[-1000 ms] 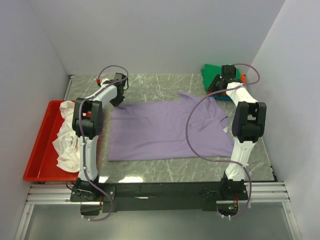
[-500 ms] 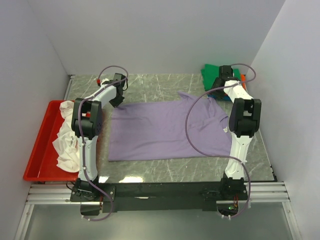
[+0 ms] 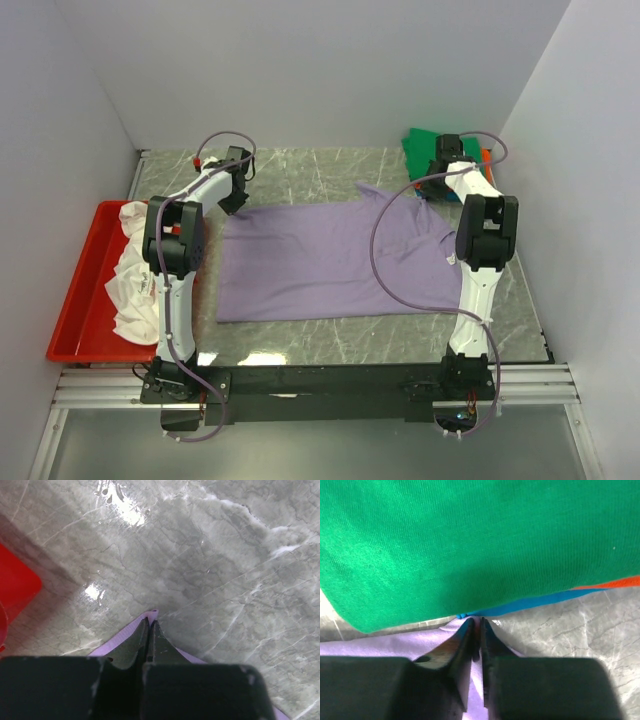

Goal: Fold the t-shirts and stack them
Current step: Fold the tshirt

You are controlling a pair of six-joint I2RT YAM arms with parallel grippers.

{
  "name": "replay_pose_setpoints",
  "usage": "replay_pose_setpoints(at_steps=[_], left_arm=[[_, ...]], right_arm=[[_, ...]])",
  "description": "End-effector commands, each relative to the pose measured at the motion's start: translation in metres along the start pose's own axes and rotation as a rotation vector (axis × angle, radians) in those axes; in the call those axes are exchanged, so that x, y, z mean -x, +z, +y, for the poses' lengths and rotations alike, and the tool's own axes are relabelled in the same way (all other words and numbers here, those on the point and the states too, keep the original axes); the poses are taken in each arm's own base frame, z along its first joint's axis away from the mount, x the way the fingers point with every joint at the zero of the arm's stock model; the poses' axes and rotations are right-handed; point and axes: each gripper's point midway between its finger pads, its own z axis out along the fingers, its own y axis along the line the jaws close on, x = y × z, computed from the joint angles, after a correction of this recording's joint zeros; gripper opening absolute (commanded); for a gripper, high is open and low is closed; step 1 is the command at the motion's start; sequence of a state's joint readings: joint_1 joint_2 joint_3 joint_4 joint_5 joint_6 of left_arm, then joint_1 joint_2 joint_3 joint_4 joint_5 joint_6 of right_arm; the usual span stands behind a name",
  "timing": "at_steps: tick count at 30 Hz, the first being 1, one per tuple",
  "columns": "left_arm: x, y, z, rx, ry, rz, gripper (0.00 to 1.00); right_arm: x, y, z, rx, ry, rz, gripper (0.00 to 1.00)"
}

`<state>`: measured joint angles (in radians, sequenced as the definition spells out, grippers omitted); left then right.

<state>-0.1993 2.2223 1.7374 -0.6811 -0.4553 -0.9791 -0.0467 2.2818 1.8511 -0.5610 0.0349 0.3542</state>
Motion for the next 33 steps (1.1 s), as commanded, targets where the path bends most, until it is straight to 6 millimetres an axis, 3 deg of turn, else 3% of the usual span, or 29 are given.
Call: replay_pose_setpoints(at_steps=[1,2,4,10,16,25,33], left_arm=[[0.013,-0.016,-0.004,-0.044,0.000,-0.003,0.01],[0.014,-0.018,-0.005,-0.049,-0.003,-0.005,0.01],[0.016,-0.019,-0.005,-0.051,-0.002,-0.005,0.01],[0.026,-0.028,-0.005,-0.064,-0.014,-0.024,0.01],[0.038,-0.041,-0.001,-0.081,-0.031,-0.045,0.01],[0.042,-0.058,0.003,-0.117,-0.040,-0.055,0.01],[0.039,-0.078,0.014,-0.165,-0.070,-0.055,0.01]], right_arm=[[0.027,-0.022,-0.004,0.006,0.035,-0.078,0.12],[0.027,-0.027,-0.005,0.010,0.045,-0.083,0.05],[0.031,-0.032,-0.010,0.012,0.060,-0.100,0.00],[0.040,-0.057,-0.032,-0.036,0.113,-0.158,0.00],[0.038,-0.078,-0.039,-0.026,0.145,-0.188,0.00],[0.023,-0.084,-0.039,0.001,0.179,-0.181,0.00],[0.010,-0.112,-0.058,-0.068,0.232,-0.220,0.00]])
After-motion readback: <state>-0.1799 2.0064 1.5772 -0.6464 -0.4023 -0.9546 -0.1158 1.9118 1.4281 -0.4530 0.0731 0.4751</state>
